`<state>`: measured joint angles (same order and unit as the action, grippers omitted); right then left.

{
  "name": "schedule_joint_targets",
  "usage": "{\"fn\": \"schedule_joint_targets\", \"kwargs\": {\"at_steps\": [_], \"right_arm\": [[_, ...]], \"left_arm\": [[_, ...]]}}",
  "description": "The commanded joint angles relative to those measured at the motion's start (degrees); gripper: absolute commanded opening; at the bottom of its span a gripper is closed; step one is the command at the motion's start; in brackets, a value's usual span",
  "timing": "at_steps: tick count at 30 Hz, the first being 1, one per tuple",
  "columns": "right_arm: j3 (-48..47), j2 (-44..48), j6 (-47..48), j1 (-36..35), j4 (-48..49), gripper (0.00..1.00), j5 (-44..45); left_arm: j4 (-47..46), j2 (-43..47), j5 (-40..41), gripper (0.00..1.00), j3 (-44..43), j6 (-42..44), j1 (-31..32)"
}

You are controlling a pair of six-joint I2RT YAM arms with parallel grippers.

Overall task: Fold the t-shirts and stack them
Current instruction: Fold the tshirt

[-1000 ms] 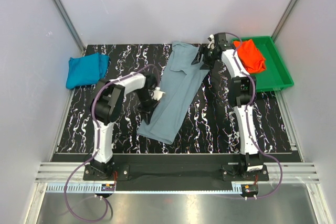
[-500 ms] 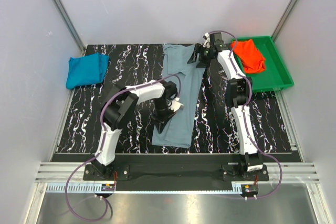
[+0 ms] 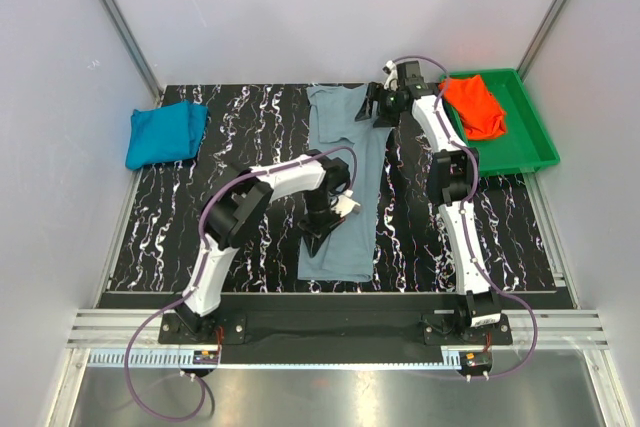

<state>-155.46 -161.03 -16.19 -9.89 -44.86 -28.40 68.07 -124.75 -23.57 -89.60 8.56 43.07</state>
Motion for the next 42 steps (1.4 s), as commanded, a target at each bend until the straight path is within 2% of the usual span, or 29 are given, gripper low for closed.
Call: {"fn": "schedule_joint_targets", "kwargs": {"at_steps": [1, 4, 7, 8, 9, 10, 11, 13, 15, 16, 17, 19, 20, 22, 23, 26, 28, 31, 34, 36, 38, 42], "right_arm": [[0.1, 2.7, 6.3, 0.0, -0.1, 0.81, 7.0], [2.3, 8.3, 8.3, 0.6, 0.0, 0.82, 8.4], [4.4, 13.4, 10.1, 0.8, -0.6, 0.82, 10.5], [6.4, 15.0, 11.3, 0.8, -0.8, 0.82, 11.2], [7.5, 16.6, 11.9, 0.9, -0.8, 0.82, 11.6], [8.8, 19.9, 12.6, 0.9, -0.9, 0.82, 12.3], [11.8, 21.6, 13.8, 0.8, -1.1, 0.82, 12.8], [15.3, 27.0, 15.6, 0.8, -2.1, 0.81, 12.3], [24.5, 31.9, 20.7, 0.1, -0.3, 0.80, 12.3], [29.4, 38.1, 22.6, -0.2, 1.3, 0.79, 12.2], [40.6, 41.8, 26.2, -0.4, 3.4, 0.79, 12.1], [52.2, 53.0, 29.2, -1.6, 9.1, 0.79, 11.4], [62.2, 56.4, 32.0, -2.2, 9.9, 0.78, 11.1], [71.4, 66.2, 34.5, -5.3, 11.3, 0.77, 11.0], [79.5, 69.7, 36.6, -6.6, 11.7, 0.77, 11.1], [93.0, 82.5, 40.4, -13.0, 13.4, 0.77, 12.2], [97.3, 90.0, 41.3, -16.8, 13.0, 0.77, 12.8], [101.5, 95.5, 42.2, -20.2, 10.1, 0.75, 14.9], [103.2, 98.6, 43.2, -23.0, 8.3, 0.73, 16.5], [104.0, 99.4, 44.3, -23.8, 7.6, 0.72, 16.7], [105.1, 99.7, 46.3, -24.4, 6.4, 0.72, 16.5], [106.9, 99.8, 50.6, -30.3, 5.0, 0.68, 17.4]], "left_arm": [[-5.9, 0.8, 4.3, 0.00, -0.6, 2.2, 0.2], [-5.6, 4.4, 4.7, 0.07, 0.4, 3.7, -0.8], [-4.6, 10.0, 4.8, 0.22, 1.2, 4.4, -1.9], [-4.5, 11.5, 5.1, 0.33, 1.6, 4.5, -2.3], [-4.3, 13.0, 5.2, 0.51, 2.8, 4.6, -2.8], [-4.3, 15.9, 5.6, 0.56, 3.4, 4.9, -2.9], [-3.9, 17.2, 5.6, 0.69, 5.0, 5.1, -3.2], [-4.0, 21.5, 5.9, 0.79, 6.7, 5.7, -3.3], [-5.2, 24.8, 7.6, 0.85, 10.1, 6.6, -3.3], [-5.6, 27.5, 7.9, 0.88, 11.1, 6.9, -3.3], [-6.0, 28.9, 8.7, 0.90, 12.1, 7.0, -3.3], [-8.3, 32.8, 11.0, 0.91, 15.6, 7.5, -3.5], [-9.0, 33.9, 11.5, 0.91, 16.7, 7.5, -4.1], [-11.1, 36.8, 12.8, 0.92, 19.2, 7.1, -5.4], [-11.6, 37.8, 12.5, 0.94, 19.6, 7.0, -6.8], [-13.4, 42.9, 12.4, 0.95, 21.2, 6.4, -8.3], [-18.2, 50.4, 13.8, 0.96, 24.9, 5.9, -8.1], [-24.5, 58.6, 18.1, 0.99, 29.8, 7.6, -5.8], [-26.2, 61.5, 20.1, 0.99, 33.3, 8.1, -4.6], [-25.2, 61.7, 18.3, 0.99, 35.0, 8.6, -4.5], [-24.9, 61.8, 15.9, 0.94, 36.2, 9.8, -3.5], [-26.2, 62.2, 16.3, 0.84, 40.2, 17.3, -1.3]]}}
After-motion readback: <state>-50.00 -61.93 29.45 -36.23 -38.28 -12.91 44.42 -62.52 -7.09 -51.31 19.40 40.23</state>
